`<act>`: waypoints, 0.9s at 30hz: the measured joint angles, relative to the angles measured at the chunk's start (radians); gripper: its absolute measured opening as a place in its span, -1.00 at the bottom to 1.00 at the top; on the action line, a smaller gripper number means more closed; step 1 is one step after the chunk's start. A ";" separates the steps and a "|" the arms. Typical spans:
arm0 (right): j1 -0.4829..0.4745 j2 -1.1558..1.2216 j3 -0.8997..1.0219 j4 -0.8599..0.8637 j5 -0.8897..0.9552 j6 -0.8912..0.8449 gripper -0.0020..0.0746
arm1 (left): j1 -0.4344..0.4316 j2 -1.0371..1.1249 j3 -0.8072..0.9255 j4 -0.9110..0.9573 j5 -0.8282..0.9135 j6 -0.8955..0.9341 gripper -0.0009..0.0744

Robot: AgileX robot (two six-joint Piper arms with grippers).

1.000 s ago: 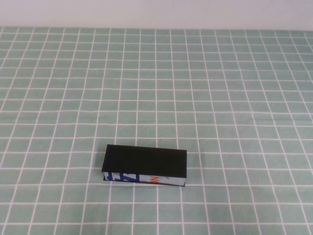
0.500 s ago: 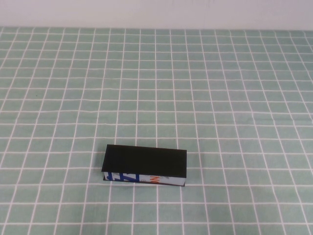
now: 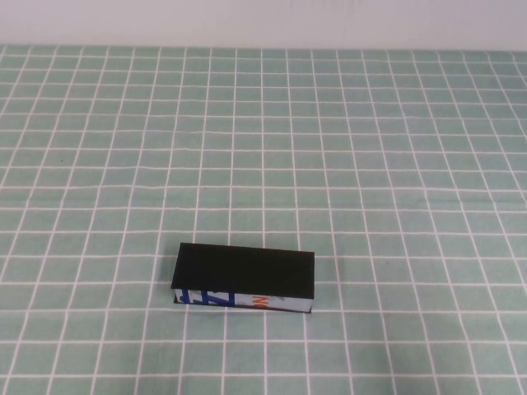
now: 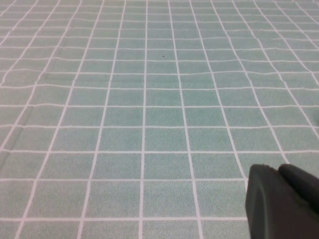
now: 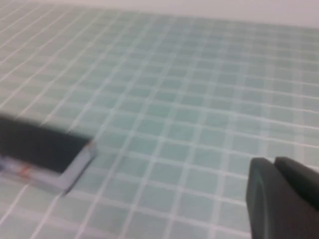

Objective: Return glasses to glasses case

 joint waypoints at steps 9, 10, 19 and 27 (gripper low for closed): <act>-0.267 -0.162 0.097 0.060 -0.035 0.000 -0.98 | 0.000 0.000 0.000 0.000 0.000 -0.005 -0.98; -0.281 -0.184 0.123 0.067 -0.037 0.000 -0.98 | 0.000 0.000 0.000 0.000 0.002 -0.005 -0.98; -0.342 -0.246 0.338 0.120 -0.051 0.000 -0.98 | 0.000 -0.002 0.000 0.000 0.002 -0.006 -0.98; -0.342 -0.250 0.338 0.122 -0.054 0.000 -0.98 | 0.000 -0.002 0.000 0.000 0.002 -0.007 -0.98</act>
